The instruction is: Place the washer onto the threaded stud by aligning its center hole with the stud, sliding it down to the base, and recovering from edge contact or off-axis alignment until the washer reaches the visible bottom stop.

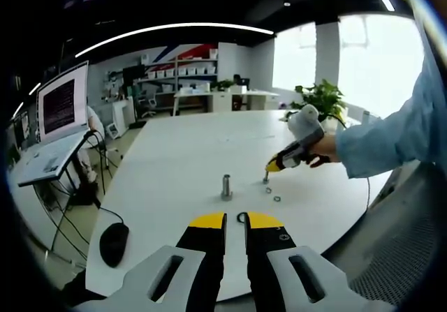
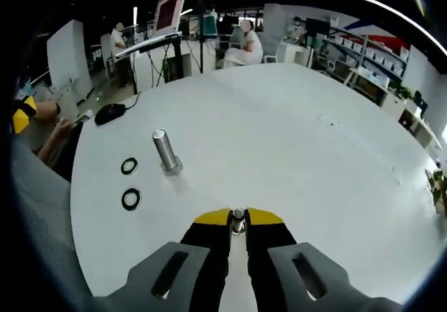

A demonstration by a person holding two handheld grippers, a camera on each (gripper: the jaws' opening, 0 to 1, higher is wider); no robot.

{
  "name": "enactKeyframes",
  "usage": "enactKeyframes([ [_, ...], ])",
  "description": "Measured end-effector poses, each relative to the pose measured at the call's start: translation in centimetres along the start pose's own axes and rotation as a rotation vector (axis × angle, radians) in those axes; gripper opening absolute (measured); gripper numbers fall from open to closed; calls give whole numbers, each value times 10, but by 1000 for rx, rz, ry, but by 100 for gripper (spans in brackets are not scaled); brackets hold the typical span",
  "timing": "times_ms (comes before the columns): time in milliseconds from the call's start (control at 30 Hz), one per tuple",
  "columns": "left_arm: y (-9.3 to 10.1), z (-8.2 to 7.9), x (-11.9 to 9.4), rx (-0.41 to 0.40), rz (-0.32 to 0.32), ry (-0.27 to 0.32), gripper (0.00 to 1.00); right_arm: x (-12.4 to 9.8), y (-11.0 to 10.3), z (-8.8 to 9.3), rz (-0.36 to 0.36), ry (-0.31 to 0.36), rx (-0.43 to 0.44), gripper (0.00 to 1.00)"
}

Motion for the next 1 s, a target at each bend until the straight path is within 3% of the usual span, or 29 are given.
enactKeyframes([
  [767, 0, 0, 0, 3, 4, 4, 8, -18, -3, 21, 17, 10, 65, 9],
  [833, 0, 0, 0, 3, 4, 4, 8, -16, -4, 26, 10, -21, 41, 9],
  [1000, 0, -1, 0, 1, 2, 6, 8, -18, -6, 29, 19, -18, 2, 15],
])
Point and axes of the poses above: the point that each gripper's makers call its tool centre point, and the gripper's own axes: x roughly forward along the fingers, y roughly to its right, z roughly out of its underside, the point moved 4 cm from there along -x, roughly backward along the fingers, and after that the axes turned 13 degrees about -z, right-handed, at the moved point
